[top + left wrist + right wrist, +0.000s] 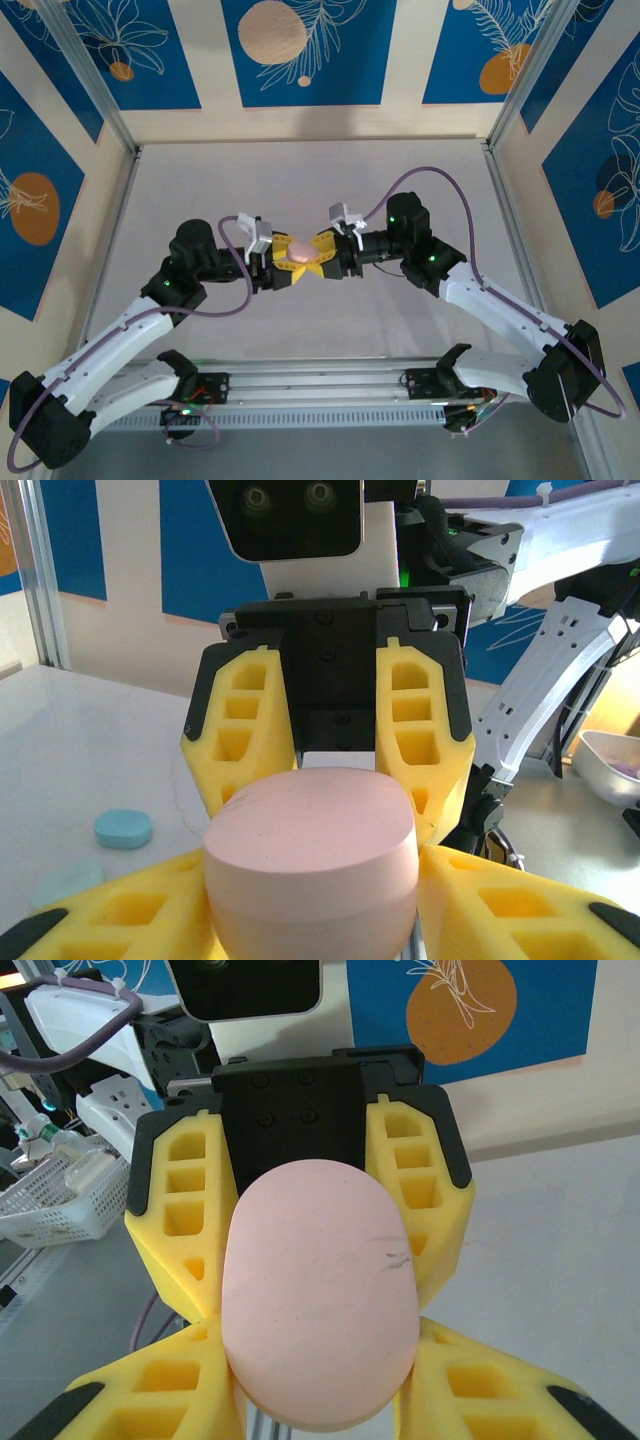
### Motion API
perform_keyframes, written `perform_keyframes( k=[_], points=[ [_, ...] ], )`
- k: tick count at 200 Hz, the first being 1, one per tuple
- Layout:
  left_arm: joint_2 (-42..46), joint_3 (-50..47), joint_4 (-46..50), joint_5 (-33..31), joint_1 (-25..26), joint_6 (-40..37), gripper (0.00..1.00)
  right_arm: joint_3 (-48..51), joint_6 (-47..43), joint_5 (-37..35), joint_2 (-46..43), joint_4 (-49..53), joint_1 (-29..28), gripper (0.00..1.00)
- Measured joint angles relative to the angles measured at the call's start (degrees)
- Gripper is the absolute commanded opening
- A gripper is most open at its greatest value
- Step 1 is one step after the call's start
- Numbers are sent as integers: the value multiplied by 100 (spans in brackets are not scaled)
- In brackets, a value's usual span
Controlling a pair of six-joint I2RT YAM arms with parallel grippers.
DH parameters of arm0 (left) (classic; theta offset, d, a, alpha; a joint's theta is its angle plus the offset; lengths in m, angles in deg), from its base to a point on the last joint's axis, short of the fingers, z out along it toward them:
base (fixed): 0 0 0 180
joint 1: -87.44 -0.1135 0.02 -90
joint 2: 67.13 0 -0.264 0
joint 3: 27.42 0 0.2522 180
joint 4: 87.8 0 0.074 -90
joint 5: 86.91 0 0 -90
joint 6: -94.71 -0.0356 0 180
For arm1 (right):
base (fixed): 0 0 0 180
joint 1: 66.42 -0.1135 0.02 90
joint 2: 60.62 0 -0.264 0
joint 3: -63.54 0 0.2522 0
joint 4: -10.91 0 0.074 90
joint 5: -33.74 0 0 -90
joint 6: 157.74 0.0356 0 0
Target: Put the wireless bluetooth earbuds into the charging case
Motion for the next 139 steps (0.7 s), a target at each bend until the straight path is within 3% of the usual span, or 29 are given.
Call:
perform_keyframes(
  k=[49,139],
  points=[
    [-68,-24,-168,179,-2,210,41,151,-83,-2,-140,-125,-4,32],
    [-184,-24,-385,251,-2,341,39,166,-157,-90,-216,-98,-4,32]
  ],
)
